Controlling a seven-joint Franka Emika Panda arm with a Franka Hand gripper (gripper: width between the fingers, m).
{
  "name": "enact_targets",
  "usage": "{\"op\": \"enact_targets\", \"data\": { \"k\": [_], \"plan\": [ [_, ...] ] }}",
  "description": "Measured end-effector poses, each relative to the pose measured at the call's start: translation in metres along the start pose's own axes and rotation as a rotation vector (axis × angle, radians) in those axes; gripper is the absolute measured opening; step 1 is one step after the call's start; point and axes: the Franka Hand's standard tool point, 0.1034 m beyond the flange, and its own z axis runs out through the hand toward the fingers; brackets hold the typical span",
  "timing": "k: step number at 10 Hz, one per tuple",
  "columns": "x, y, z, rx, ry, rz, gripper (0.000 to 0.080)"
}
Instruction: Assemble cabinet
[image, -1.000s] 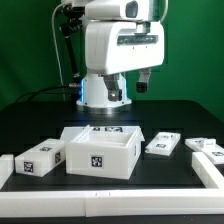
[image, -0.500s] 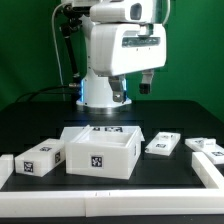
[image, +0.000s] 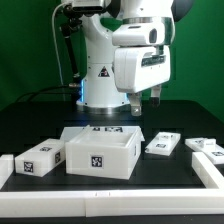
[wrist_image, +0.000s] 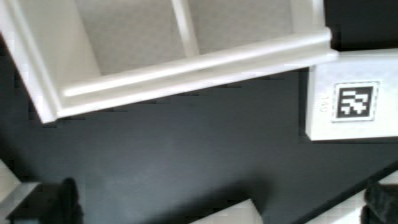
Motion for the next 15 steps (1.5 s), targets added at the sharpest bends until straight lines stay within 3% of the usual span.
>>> {"op": "enact_targets", "data": {
  "k": [2, 3, 7, 12, 15],
  "plan": [
    [-0.002, 0.000, 0.001, 0.001, -0.001, -0.018, 0.0798],
    [-0.011, 0.000, 0.002, 0.005, -0.006, -0.071, 0.0798],
    [-0.043, -0.029, 0.022, 0.022, -0.011, -0.119, 0.0798],
    [-0.046, -0.032, 0.028, 0.020, -0.006, -0.131, 0.0798],
    [-0.056, -0.045, 0.049, 0.029, 0.003, -0.138, 0.0798]
  ]
}}
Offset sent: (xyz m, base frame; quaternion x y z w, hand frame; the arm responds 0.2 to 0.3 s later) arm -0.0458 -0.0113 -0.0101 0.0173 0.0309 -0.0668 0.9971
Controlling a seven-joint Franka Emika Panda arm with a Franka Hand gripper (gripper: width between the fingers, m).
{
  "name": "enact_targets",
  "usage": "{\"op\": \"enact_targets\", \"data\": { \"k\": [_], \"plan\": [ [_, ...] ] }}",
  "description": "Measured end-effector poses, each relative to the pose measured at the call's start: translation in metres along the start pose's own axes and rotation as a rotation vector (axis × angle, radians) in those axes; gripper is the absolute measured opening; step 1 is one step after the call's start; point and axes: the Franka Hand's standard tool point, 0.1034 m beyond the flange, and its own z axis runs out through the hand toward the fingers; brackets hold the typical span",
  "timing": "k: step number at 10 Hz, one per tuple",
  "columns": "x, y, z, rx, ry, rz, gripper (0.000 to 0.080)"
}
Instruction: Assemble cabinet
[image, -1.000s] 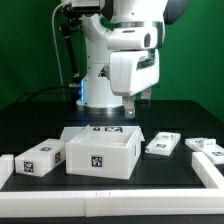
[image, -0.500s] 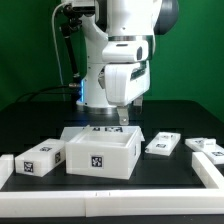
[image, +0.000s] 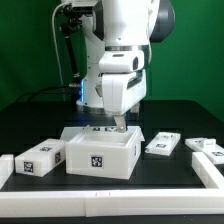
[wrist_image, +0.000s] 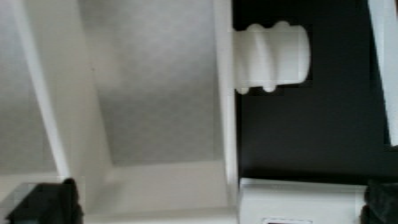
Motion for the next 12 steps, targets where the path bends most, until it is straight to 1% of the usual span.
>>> {"op": "enact_targets", "data": {
  "k": [1, 2, 5, 8, 9, 10, 11, 12],
  "plan": [
    [-0.001, -0.003, 0.006, 0.002, 0.004, -0.001, 0.0798],
    [-0.003, -0.007, 0.013, 0.013, 0.002, -0.001, 0.0798],
    [-0.004, -0.014, 0.028, 0.032, 0.002, 0.002, 0.0798],
    [-0.012, -0.011, 0.029, 0.034, 0.001, 0.004, 0.0798],
    [-0.012, -0.011, 0.029, 0.034, 0.001, 0.004, 0.0711],
    [-0.012, -0.011, 0.029, 0.034, 0.001, 0.004, 0.0577],
    [-0.012, -0.011, 0.029, 0.034, 0.001, 0.004, 0.0394],
    [-0.012, -0.011, 0.029, 0.034, 0.001, 0.004, 0.0394]
  ]
}}
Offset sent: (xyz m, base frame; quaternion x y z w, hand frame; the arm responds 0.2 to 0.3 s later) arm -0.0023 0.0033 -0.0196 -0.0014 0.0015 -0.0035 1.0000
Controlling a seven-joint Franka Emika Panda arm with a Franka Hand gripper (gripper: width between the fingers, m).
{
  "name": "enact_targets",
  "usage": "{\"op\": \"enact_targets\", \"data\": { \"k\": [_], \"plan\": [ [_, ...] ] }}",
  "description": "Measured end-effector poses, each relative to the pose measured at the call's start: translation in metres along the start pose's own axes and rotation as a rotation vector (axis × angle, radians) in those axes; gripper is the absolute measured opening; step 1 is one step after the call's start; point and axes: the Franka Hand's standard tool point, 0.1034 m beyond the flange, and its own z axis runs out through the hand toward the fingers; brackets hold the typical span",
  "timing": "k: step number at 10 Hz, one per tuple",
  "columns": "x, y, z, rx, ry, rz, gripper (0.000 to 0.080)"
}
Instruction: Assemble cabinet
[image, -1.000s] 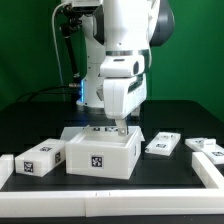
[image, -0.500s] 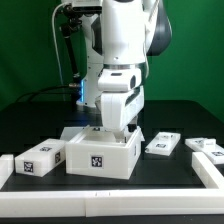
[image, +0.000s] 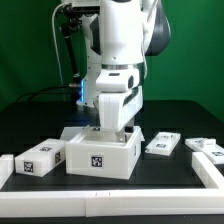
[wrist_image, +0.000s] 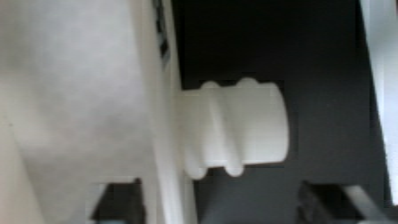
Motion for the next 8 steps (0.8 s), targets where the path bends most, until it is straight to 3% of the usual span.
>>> {"op": "enact_targets", "data": {
  "k": [2, 4, 8],
  "plan": [
    [0.0000, 0.0000, 0.0000, 0.000, 0.000, 0.000, 0.0075],
    [-0.0001, 0.0001, 0.0000, 0.000, 0.000, 0.001, 0.0034],
    [-0.0001, 0.0001, 0.0000, 0.000, 0.000, 0.001, 0.0034]
  ]
}}
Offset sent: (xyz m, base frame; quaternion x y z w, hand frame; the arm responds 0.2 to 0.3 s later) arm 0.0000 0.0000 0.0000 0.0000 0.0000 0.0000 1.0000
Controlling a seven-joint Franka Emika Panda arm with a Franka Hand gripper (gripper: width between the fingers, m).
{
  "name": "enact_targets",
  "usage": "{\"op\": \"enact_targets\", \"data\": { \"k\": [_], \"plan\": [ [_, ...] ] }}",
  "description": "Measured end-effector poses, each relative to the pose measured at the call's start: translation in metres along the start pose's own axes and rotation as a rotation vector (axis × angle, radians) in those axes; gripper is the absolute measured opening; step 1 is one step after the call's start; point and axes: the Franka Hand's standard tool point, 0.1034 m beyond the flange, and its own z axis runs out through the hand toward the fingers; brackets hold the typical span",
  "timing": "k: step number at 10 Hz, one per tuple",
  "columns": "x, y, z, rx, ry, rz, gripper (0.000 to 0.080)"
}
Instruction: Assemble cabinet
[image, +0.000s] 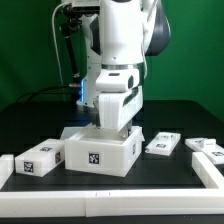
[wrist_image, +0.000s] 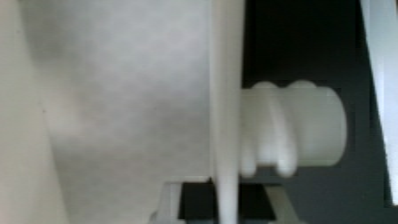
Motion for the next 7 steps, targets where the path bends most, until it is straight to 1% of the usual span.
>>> {"op": "enact_targets", "data": {
  "k": [1, 2, 3, 4, 5, 6, 7],
  "plan": [
    [-0.001, 0.002, 0.000, 0.001, -0.001, -0.030, 0.0034],
    [-0.005, 0.010, 0.000, 0.002, -0.003, -0.095, 0.0034],
    [-0.006, 0.020, 0.000, 0.005, -0.004, -0.129, 0.0034],
    [-0.004, 0.032, -0.001, 0.002, -0.004, -0.188, 0.0034],
    [0.002, 0.040, 0.000, -0.004, -0.004, -0.234, 0.0034],
    [0.007, 0.046, -0.001, -0.008, -0.006, -0.275, 0.0034],
    [0.006, 0.046, 0.000, -0.008, -0.005, -0.268, 0.0034]
  ]
}}
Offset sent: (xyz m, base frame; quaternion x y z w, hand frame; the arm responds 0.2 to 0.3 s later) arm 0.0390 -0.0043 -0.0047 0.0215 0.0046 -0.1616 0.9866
